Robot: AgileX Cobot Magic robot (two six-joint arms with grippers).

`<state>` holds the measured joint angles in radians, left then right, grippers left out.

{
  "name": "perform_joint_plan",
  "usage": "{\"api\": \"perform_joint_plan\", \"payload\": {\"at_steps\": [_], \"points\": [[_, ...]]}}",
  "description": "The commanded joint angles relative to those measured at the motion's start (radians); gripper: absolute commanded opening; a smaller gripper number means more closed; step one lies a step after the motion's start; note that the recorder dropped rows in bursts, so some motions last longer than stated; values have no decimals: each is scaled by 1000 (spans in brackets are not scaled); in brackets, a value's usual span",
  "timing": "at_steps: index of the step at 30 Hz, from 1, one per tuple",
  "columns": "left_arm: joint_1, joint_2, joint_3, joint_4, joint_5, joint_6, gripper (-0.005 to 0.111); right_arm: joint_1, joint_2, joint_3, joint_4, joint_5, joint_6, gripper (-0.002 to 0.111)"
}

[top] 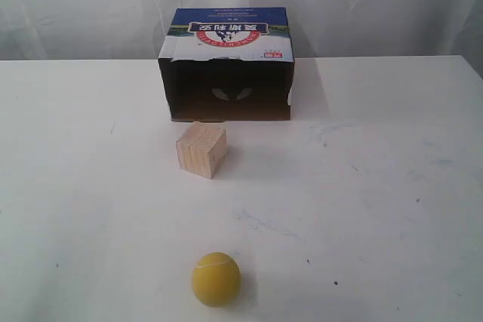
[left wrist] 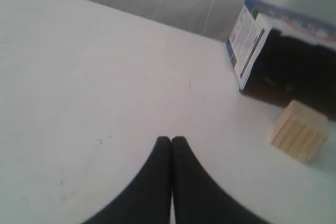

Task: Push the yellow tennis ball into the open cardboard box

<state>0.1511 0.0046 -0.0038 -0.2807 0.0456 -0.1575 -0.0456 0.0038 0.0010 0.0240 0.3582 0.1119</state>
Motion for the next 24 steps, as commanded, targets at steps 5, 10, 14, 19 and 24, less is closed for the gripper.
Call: {"api": "perform_joint_plan", "payload": {"at_steps": [5, 10, 14, 19, 24], "points": [[-2, -5, -13, 49, -456, -77, 0, 4, -4, -1, 1, -8, -2, 0], [-2, 96, -237, 416, -232, -41, 0, 4, -4, -1, 1, -8, -2, 0], [-2, 388, -458, 409, 51, -102, 0, 4, -4, -1, 1, -8, -2, 0], [-5, 847, -794, 247, 541, 124, 0, 4, -4, -1, 1, -8, -2, 0], [-5, 1150, -1018, -313, 933, 587, 0, 4, -4, -1, 1, -8, -2, 0]]}}
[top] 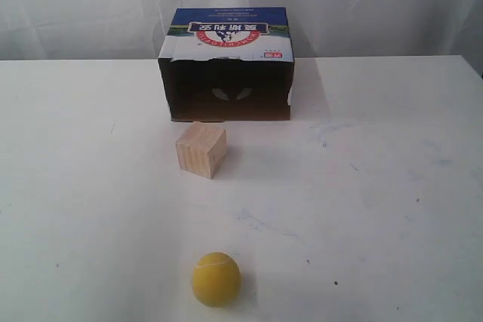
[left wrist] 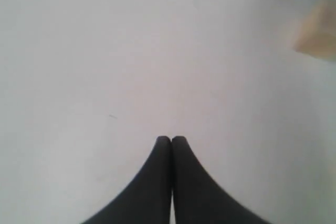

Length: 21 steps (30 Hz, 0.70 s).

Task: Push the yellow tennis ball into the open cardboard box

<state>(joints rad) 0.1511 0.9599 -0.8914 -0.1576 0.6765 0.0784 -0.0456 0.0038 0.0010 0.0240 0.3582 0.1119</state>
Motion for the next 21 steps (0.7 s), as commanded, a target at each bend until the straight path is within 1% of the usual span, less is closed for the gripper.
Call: {"api": "perform_joint_plan", "payload": {"at_steps": [1, 2, 4, 5, 6, 8, 9, 12, 14, 16, 18, 21], "points": [[-5, 233, -133, -584, 347, 450, 0, 4, -4, -1, 1, -8, -2, 0], [-5, 266, -125, -728, 386, 547, 0, 4, -4, -1, 1, -8, -2, 0], [-21, 311, -91, -935, 445, 704, 0, 4, -4, -1, 1, -8, -2, 0], [-40, 329, -64, -1009, 458, 774, 0, 4, -4, -1, 1, -8, -2, 0], [-59, 339, -34, -1050, 460, 819, 0, 4, -4, -1, 1, -8, -2, 0], [-120, 354, 36, -1114, 435, 905, 0, 4, -4, -1, 1, -8, -2, 0], [-149, 356, 69, -1139, 411, 947, 0, 4, -4, -1, 1, -8, -2, 0], [-264, 359, 194, -1228, 286, 1048, 0, 4, -4, -1, 1, -8, -2, 0], [-338, 365, 281, -1341, 200, 1109, 0, 4, -4, -1, 1, -8, -2, 0], [-396, 377, 350, -1467, 148, 1134, 0, 4, -4, -1, 1, -8, -2, 0], [-428, 392, 390, -1545, 119, 1140, 0, 4, -4, -1, 1, -8, -2, 0], [-457, 405, 405, -1561, 65, 1227, 0, 4, -4, -1, 1, -8, -2, 0]]}}
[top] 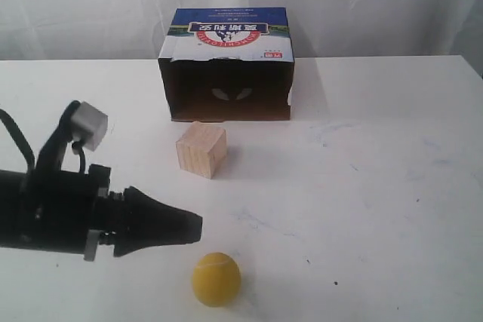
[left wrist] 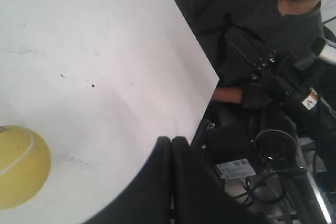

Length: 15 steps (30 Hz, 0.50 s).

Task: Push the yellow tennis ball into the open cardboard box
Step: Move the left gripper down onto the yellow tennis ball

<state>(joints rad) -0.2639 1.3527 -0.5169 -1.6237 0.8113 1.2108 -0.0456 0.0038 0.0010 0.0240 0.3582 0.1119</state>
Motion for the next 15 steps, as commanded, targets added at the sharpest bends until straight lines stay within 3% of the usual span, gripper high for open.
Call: {"api": "perform_joint_plan", "payload": {"at_steps": [1, 6, 9, 15], "points": [[-53, 13, 31, -95, -125, 107, 0, 4, -4, -1, 1, -8, -2, 0], [-136, 21, 27, -21, -406, 185, 0, 4, -4, -1, 1, -8, -2, 0], [-189, 41, 27, 7, -379, 244, 0, 4, -4, -1, 1, -8, -2, 0], [-270, 112, 27, -121, -357, 481, 0, 4, -4, -1, 1, -8, -2, 0]]}}
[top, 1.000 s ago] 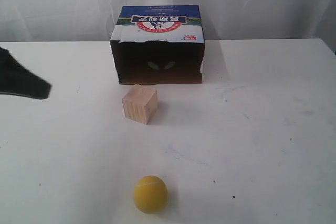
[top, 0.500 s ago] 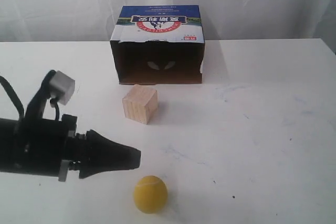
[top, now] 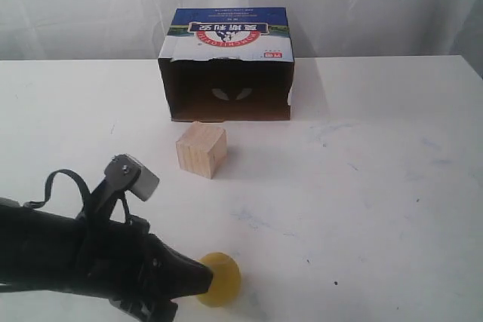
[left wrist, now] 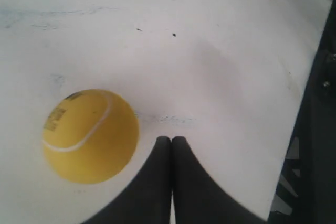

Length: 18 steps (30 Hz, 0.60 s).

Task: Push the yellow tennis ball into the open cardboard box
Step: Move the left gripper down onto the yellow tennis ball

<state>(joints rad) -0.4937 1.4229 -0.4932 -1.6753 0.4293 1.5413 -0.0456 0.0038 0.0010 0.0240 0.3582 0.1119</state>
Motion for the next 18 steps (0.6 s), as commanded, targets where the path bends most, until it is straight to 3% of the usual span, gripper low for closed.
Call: {"api": "perform_joint_plan", "payload": {"at_steps": [1, 18], "points": [[-41, 56, 3, -69, 30, 164, 0, 4, -4, -1, 1, -8, -2, 0], [-41, 197, -49, -69, 15, 221, 0, 4, -4, -1, 1, -8, -2, 0]]}}
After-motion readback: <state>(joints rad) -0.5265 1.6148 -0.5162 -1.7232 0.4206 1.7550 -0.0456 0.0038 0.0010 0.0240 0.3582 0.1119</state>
